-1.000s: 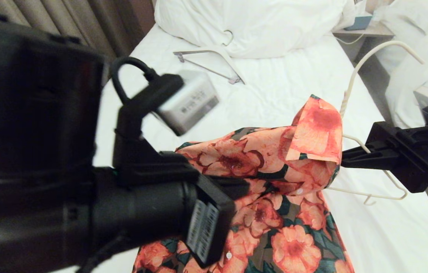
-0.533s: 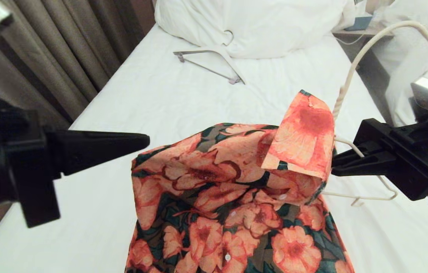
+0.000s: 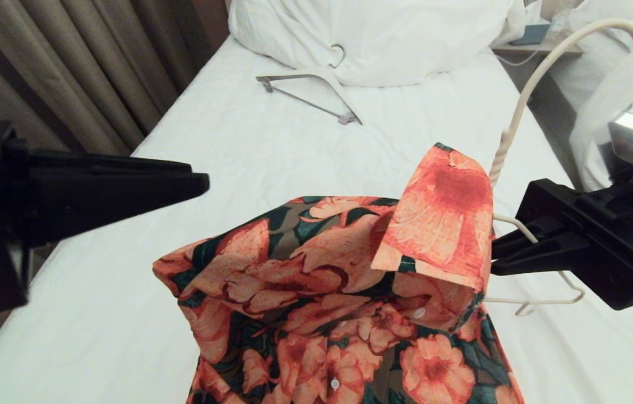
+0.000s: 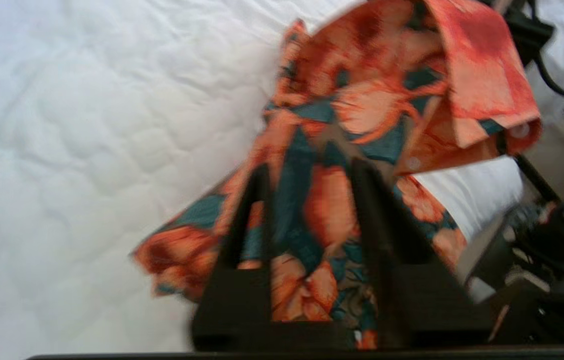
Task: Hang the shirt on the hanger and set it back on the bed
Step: Hook the other side of the shirt onto the hanger
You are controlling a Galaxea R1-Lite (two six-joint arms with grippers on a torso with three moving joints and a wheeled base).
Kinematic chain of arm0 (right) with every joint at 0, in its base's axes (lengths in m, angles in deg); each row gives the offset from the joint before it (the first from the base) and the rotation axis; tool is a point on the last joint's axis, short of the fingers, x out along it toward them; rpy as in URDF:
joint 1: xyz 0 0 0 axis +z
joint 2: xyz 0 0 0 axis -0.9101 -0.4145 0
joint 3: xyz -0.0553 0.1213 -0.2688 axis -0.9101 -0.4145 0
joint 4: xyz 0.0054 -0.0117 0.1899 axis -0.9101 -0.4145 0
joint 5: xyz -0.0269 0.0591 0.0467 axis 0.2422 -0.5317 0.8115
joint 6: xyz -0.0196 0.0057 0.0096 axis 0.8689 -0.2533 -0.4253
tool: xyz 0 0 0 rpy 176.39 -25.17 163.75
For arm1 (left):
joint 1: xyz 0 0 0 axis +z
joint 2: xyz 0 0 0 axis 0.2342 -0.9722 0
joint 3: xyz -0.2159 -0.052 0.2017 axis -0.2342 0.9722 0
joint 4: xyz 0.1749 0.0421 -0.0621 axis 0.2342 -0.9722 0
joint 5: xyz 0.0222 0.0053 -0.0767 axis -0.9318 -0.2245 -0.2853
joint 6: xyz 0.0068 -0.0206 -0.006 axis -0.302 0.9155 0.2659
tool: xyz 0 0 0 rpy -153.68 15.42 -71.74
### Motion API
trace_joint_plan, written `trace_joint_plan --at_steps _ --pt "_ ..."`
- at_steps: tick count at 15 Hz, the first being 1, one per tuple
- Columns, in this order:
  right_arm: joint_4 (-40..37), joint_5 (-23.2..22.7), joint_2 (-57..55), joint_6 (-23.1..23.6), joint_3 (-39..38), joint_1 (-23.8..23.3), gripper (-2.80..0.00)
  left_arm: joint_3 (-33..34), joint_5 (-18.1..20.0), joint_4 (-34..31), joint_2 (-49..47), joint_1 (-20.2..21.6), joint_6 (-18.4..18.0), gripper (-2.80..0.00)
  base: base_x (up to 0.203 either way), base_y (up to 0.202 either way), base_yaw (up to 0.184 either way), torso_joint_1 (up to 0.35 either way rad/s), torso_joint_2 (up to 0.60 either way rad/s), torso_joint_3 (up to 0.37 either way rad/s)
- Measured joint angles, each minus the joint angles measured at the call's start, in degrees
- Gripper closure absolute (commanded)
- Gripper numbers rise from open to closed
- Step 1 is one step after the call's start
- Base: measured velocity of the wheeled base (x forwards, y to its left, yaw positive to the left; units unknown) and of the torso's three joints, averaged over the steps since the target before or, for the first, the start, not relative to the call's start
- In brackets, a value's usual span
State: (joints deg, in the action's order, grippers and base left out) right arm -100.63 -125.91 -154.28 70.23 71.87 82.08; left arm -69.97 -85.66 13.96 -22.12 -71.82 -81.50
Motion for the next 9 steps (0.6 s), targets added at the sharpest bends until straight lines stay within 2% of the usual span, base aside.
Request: trace_joint_plan --at_steps 9 --pt "0.3 0.1 -1.6 0.0 0.5 -0.1 0.00 -0.2 3.7 4.9 -6.5 -7.1 -4.3 -2.80 0.000 0.000 0.000 0.000 0.00 0.000"
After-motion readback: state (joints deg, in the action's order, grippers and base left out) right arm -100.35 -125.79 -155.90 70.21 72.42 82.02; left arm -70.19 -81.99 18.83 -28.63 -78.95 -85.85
